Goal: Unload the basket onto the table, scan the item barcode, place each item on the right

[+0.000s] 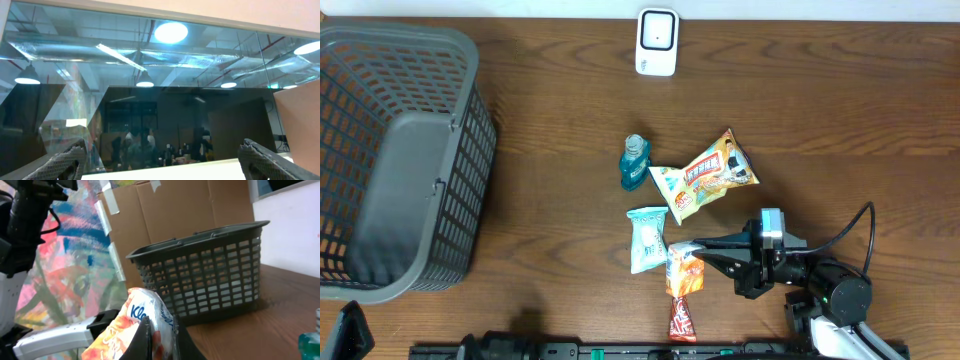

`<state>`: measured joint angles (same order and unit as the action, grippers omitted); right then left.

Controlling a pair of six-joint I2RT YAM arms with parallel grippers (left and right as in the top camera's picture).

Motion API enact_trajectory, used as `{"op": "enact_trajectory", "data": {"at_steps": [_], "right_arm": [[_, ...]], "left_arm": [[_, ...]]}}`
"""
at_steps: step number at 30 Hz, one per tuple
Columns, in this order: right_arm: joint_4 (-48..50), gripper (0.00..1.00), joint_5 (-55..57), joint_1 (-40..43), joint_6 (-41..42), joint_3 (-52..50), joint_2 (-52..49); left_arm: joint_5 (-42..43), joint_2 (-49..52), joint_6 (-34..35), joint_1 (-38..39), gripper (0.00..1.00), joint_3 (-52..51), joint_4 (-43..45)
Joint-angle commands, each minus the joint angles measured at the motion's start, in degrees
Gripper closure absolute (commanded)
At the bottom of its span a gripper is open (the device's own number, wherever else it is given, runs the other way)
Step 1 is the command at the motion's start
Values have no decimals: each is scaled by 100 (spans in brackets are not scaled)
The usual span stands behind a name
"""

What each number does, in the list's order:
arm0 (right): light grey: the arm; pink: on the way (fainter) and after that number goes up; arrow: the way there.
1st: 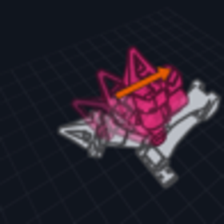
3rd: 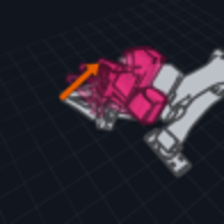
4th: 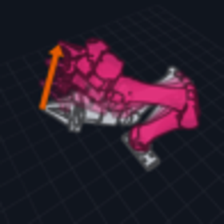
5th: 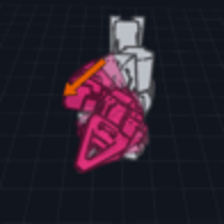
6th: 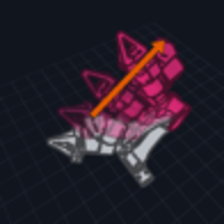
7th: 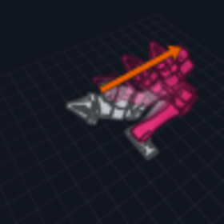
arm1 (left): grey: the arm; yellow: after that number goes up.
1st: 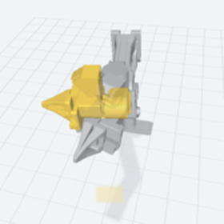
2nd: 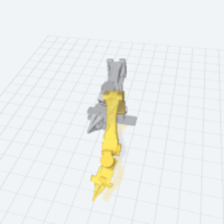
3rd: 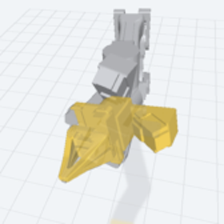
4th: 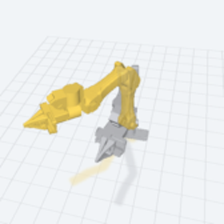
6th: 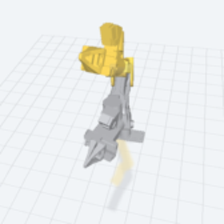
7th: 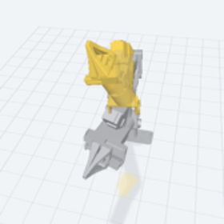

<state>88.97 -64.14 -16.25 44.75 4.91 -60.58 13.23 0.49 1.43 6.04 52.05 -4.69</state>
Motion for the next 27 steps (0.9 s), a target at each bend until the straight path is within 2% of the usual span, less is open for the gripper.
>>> {"op": "enact_trajectory", "data": {"at_steps": [1,8,12,14,17,27], "right_arm": [[131,99,-138,9,105,79,42],[-59,99,-144,9,-48,76,20],[-1698,99,-24,15,-1281,76,20],[-2789,99,584,22,-1947,76,20],[-4063,99,2208,81,-2166,76,20],[-5650,99,5003,249,-2538,79,-133]], "left_arm": [[28,-33,-74,-26,4,68,20],[28,-33,-74,-26,4,68,22],[28,-33,-72,-26,4,68,15],[28,-33,-72,-26,4,68,-46],[28,-33,-72,-26,4,68,-85],[28,-33,-72,-26,4,68,-85]]}}
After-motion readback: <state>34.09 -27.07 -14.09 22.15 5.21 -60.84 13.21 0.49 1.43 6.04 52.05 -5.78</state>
